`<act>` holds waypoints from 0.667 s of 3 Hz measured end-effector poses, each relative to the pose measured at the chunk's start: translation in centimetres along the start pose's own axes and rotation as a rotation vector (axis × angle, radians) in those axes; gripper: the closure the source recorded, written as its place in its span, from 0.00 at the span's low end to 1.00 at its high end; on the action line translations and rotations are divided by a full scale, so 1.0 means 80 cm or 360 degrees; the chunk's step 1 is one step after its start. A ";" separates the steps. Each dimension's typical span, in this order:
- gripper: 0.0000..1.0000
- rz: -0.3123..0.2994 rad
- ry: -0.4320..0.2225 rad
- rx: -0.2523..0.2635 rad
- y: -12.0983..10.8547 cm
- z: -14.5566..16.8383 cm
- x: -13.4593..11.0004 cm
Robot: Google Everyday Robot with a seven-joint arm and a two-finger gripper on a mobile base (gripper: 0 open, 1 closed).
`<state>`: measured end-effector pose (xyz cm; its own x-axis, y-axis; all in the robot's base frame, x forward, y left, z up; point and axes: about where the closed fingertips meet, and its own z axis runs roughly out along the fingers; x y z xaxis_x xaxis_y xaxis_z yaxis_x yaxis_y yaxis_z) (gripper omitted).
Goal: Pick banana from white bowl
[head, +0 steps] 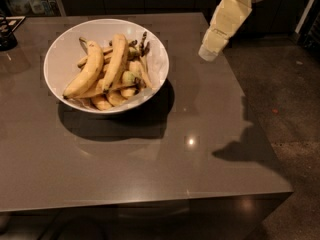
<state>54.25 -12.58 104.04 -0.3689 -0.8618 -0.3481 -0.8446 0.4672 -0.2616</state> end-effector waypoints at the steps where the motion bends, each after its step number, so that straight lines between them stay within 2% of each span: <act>1: 0.00 -0.0008 -0.0090 -0.0002 -0.006 -0.007 -0.038; 2: 0.00 -0.0079 -0.0168 -0.0031 -0.004 -0.007 -0.082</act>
Offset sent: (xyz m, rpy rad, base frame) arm 0.0207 0.0758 0.0372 0.0771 0.0074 0.1476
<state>56.67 -7.20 106.89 -0.2842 -0.8577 -0.4284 -0.8686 0.4195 -0.2638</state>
